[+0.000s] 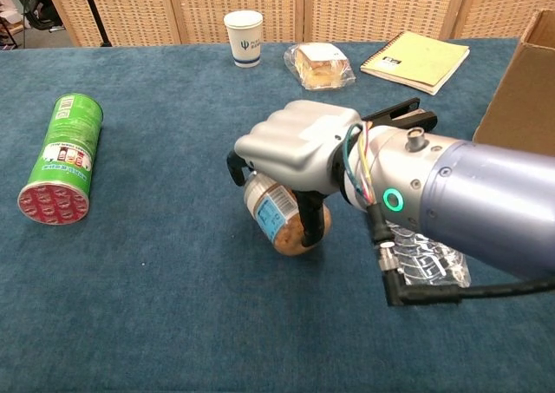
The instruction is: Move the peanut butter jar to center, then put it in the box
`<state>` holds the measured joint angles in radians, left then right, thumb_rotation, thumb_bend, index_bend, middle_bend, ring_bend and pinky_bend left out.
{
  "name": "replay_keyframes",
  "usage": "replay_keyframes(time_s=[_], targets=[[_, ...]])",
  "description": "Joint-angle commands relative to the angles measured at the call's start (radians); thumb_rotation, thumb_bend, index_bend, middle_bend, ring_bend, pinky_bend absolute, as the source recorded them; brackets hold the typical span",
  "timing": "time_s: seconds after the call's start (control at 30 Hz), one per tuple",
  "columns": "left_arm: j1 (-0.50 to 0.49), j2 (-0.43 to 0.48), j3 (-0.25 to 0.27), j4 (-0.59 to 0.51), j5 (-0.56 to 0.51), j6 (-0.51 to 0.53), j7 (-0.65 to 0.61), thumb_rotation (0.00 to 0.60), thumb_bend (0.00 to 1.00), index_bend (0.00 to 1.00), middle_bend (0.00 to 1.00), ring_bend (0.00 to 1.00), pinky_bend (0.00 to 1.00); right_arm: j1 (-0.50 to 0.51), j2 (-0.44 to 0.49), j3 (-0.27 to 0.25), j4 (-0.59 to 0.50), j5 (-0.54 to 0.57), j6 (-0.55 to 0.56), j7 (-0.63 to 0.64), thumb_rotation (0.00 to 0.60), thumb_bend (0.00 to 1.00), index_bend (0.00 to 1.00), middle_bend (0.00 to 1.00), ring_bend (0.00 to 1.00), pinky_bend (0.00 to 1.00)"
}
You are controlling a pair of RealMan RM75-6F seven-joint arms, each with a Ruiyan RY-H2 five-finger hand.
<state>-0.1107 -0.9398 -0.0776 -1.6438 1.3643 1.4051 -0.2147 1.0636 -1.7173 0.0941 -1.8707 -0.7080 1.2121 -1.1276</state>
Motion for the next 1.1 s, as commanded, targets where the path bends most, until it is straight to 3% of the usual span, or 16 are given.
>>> replay_keyframes(time_s=[0.03,0.43,0.8,1.0,1.07,1.1], targets=[[-0.001,0.0,0.0,-0.001,0.0,-0.004,0.002,0.6,0.0,0.0,0.0,0.0,0.03,-0.022,0.042,-0.005,0.013,-0.137,-0.034,0.106,0.6,0.29,0.61,0.57,0.42,0.44],[-0.001,0.002,-0.003,-0.007,-0.001,-0.012,0.008,0.6,0.0,0.0,0.0,0.0,0.03,-0.062,0.23,0.066,-0.041,-0.322,0.008,0.234,0.6,0.36,0.61,0.57,0.43,0.44],[-0.002,0.001,-0.003,-0.024,0.022,0.003,0.045,0.6,0.0,0.0,0.0,0.0,0.03,-0.217,0.605,0.112,0.035,-0.385,0.044,0.493,0.6,0.39,0.61,0.58,0.44,0.44],[-0.005,0.001,-0.006,-0.031,0.021,0.001,0.055,0.6,0.0,0.0,0.0,0.0,0.03,-0.289,0.738,0.098,0.103,-0.409,0.018,0.604,0.6,0.4,0.61,0.58,0.44,0.44],[-0.004,0.002,-0.007,-0.032,0.019,0.0,0.055,0.6,0.0,0.0,0.0,0.0,0.03,-0.319,0.774,0.075,0.136,-0.43,0.0,0.638,0.6,0.4,0.61,0.58,0.44,0.44],[-0.004,0.001,-0.007,-0.034,0.017,-0.002,0.057,0.6,0.0,0.0,0.0,0.0,0.03,-0.344,0.791,0.037,0.175,-0.465,-0.018,0.655,0.6,0.4,0.61,0.58,0.44,0.44]])
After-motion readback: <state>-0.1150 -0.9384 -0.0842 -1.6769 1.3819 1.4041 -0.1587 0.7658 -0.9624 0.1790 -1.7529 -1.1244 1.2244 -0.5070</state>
